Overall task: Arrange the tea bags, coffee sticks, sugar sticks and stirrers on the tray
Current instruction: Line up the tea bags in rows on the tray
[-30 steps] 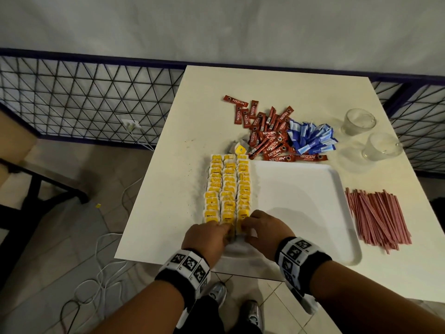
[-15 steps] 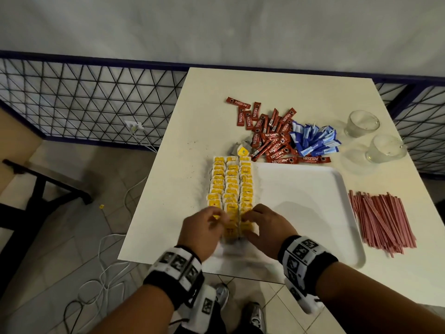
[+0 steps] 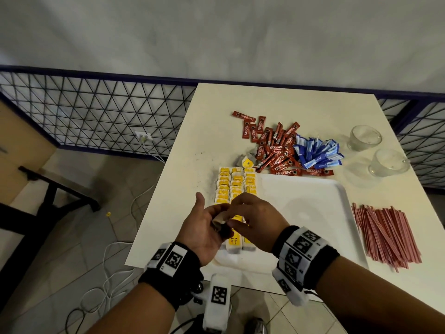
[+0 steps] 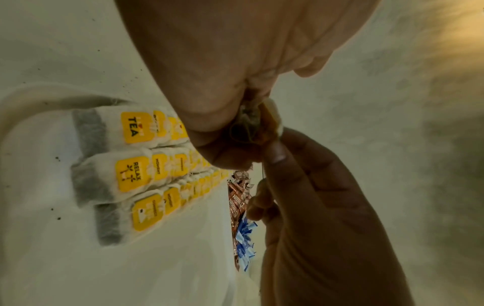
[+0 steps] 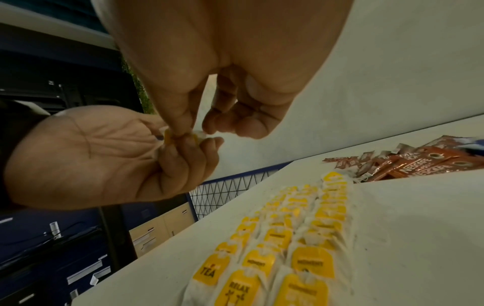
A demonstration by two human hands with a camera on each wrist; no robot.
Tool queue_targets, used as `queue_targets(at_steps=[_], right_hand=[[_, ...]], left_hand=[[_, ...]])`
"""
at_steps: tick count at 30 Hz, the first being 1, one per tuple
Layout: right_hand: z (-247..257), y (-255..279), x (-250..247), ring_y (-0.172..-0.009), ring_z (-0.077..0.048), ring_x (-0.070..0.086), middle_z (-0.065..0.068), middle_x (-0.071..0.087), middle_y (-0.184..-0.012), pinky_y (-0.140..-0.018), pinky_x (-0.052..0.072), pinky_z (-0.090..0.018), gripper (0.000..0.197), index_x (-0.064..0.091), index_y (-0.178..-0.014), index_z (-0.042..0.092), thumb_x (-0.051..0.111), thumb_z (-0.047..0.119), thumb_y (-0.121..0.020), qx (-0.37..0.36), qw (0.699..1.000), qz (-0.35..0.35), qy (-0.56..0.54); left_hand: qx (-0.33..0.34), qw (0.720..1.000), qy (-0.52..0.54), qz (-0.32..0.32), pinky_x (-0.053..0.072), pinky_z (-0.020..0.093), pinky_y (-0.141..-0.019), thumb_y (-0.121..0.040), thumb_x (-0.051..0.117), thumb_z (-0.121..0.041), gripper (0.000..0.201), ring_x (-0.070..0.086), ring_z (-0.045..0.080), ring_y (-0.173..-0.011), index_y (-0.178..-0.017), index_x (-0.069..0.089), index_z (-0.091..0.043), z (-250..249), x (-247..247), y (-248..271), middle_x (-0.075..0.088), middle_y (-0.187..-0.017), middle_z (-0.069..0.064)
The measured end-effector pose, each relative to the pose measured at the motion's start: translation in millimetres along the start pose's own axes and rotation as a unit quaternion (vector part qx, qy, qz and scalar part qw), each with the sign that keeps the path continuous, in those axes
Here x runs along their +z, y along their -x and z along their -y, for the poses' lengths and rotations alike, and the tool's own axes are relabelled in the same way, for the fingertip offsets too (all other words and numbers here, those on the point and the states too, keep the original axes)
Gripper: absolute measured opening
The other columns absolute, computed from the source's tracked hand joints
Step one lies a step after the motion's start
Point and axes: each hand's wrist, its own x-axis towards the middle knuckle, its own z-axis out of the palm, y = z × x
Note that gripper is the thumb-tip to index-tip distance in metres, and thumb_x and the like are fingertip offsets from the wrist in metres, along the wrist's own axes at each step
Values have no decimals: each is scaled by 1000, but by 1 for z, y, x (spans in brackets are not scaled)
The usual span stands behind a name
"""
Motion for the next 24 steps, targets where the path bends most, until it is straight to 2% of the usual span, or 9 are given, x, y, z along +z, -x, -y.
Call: queue_targets(at_steps=[3,5,7,10,13,18,20,22,24], right_hand=[[3,-3,-7,-72,9,43,4,58,-104,-71,39,-14,14,69,-101,20,59,20,-91,6,1000,4,4],[5,-5,-14,-70,5,45,2,61,-102,-72,40,-20,16,67,-104,18,57,20,-92,19,999,27,19],[8,-9,-19,-82,-9,54,2,63,-103,-78,46,-30,18,67,-106,21,54,24,-95,30,996,71,52],[13,-13,-23,-96,-16,58,4,64,-103,-84,47,-34,20,69,-106,26,52,28,-95,22,992,105,65],[20,-16,-23,-98,-17,56,2,62,-104,-85,45,-32,22,68,-107,23,48,26,-97,24,989,127,78],[24,-18,-20,-100,-19,53,-2,59,-107,-84,43,-31,24,64,-109,19,43,24,-99,27,987,131,88],[24,-20,-16,-100,-20,53,-3,59,-107,-83,42,-30,24,63,-110,18,42,23,-99,24,986,137,92],[24,-21,-14,-99,-20,53,-3,59,-107,-81,39,-27,24,64,-110,17,42,22,-99,24,986,139,91],[22,-22,-10,-99,-19,53,-3,59,-106,-81,39,-27,24,64,-109,17,43,22,-99,28,987,136,82]], left_hand=[[-5,997,-78,8,43,36,-66,-94,33,-58,61,58,25,-65,-99,62,-5,1,1,2,61,-74,12],[44,979,-199,12,48,36,-71,-81,61,-44,38,61,27,-82,-100,65,-12,-1,-6,1,65,-91,11],[154,898,-412,12,50,28,-80,-62,70,-40,42,61,16,-98,-100,66,-24,-5,-18,0,67,-103,0],[268,735,-623,-5,42,12,-77,-67,65,-46,33,60,2,-93,-93,68,-26,-10,-23,3,67,-97,-11],[281,674,-683,-11,35,6,-71,-82,68,-37,22,57,8,-89,-89,75,-18,-12,-21,2,66,-94,-6],[258,678,-688,2,33,5,-72,-65,45,-71,59,48,0,-82,-84,78,-25,-14,-28,2,57,-85,-13],[243,674,-698,6,34,5,-69,-67,52,-68,55,48,-1,-77,-85,77,-22,-13,-31,2,56,-84,-14],[231,696,-679,-1,35,6,-66,-77,63,-56,35,52,1,-73,-79,75,-23,-13,-36,2,57,-82,-13],[213,720,-660,-13,42,15,-68,-78,60,-60,35,55,3,-73,-73,72,-27,-10,-45,1,60,-81,-9]])
